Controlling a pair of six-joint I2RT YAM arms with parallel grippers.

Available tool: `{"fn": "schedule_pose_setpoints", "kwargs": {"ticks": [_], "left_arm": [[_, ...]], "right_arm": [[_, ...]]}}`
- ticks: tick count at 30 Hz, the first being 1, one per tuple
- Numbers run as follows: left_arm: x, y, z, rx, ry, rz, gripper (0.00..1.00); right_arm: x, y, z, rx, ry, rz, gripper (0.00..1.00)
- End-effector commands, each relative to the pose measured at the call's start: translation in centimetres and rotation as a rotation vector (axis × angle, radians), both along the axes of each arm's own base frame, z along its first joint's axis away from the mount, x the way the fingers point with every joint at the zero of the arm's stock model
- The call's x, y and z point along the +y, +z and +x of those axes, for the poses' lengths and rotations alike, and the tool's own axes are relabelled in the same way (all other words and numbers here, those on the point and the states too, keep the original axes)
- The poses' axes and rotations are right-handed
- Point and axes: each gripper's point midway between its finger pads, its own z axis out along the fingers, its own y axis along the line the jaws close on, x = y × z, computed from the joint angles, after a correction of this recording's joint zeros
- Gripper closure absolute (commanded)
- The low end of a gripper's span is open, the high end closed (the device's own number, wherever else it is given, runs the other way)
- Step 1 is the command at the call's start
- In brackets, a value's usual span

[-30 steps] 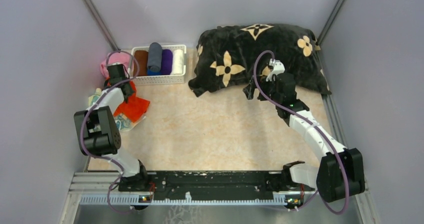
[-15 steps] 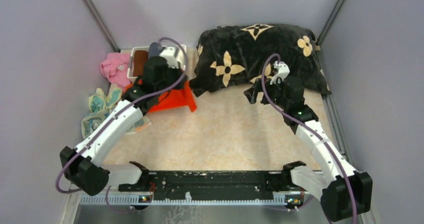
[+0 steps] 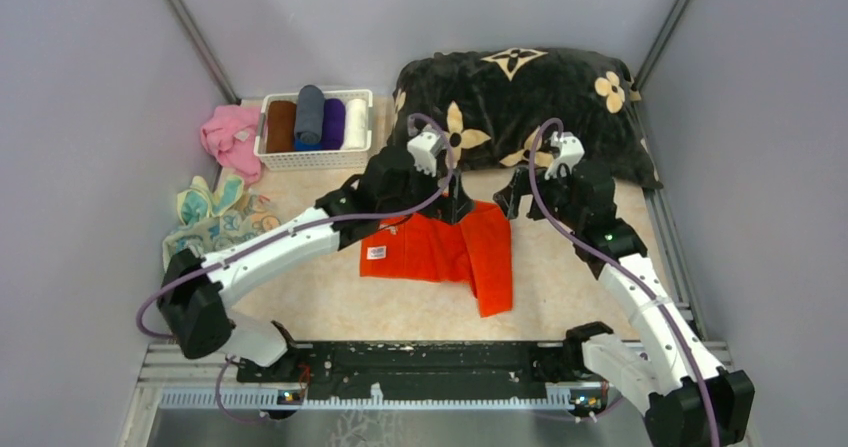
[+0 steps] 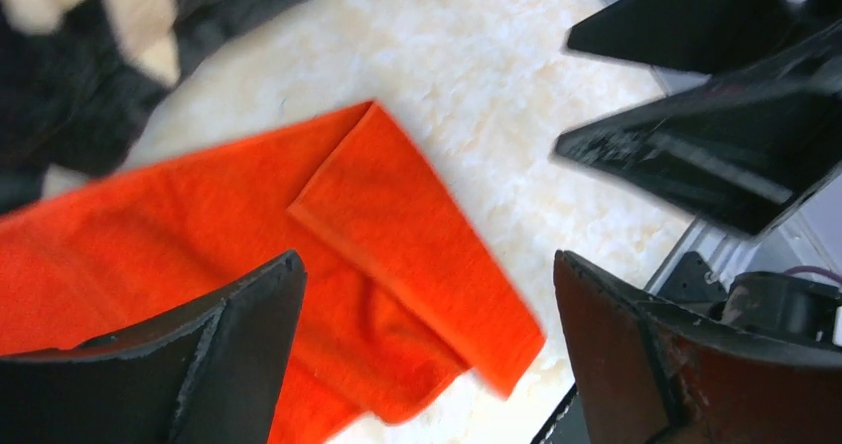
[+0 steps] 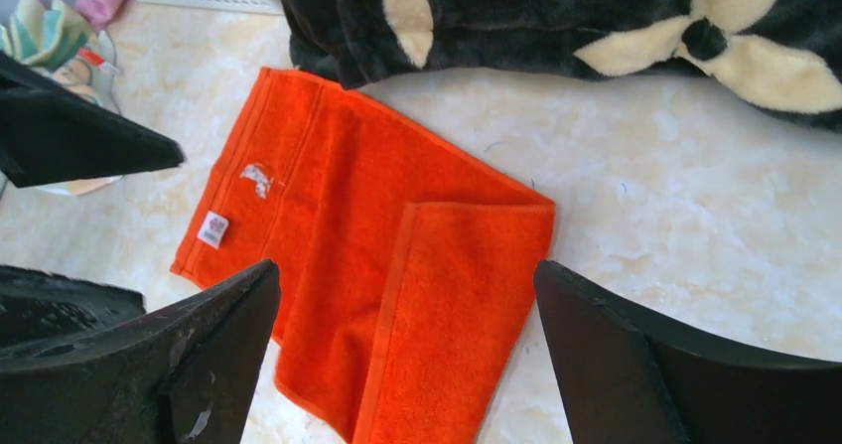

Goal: Roll the towels
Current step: Move the towel to the center of the board, then flatten out the towel at the center of the board.

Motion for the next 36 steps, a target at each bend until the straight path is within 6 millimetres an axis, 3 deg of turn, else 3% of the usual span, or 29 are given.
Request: {"fn": "schedule_pose_setpoints", "kwargs": {"ticks": [1, 5, 8, 14, 19, 24, 29, 33, 36], "left_arm": [[4.5, 1.9, 0.3, -0.075, 0.192, -0.106, 0.01], [11.1, -1.2, -0.5, -0.08, 0.401, -0.073, 0.01], [14.3, -3.2, -1.6, -0.07, 0.462, -0.017, 0.01], [18.7, -10.5, -2.3, 0.082, 0.527, 0.084, 0.03], [21.3, -13.3, -1.0, 0.115, 0.568, 0.063, 0.12], [19.4, -13.2, 1.2, 0.124, 0.488, 0.092, 0.24], [16.8, -14.1, 3.4, 0.158, 0.39, 0.147, 0.28], [15.5, -15.9, 4.2, 0.21, 0.342, 0.188, 0.3], [15.4, -18.4, 3.5, 0.29, 0.319, 0.234, 0.31]], "right_arm": [[-0.6, 0.1, -0.8, -0.019, -0.003, -0.045, 0.01], [0.1, -1.9, -1.6, 0.031, 0.044, -0.067, 0.01], [0.9, -3.8, -2.1, 0.091, 0.056, -0.113, 0.01], [4.2, -7.9, -3.5, 0.197, 0.079, -0.227, 0.04], [6.1, -9.9, -2.8, 0.237, 0.093, -0.297, 0.14], [7.5, -11.5, -0.3, 0.262, 0.09, -0.379, 0.33], [8.9, -13.5, 1.2, 0.298, 0.094, -0.41, 0.51], [10.0, -14.6, 1.7, 0.313, 0.105, -0.407, 0.64], [10.6, -15.6, 1.9, 0.332, 0.115, -0.421, 0.69]]}}
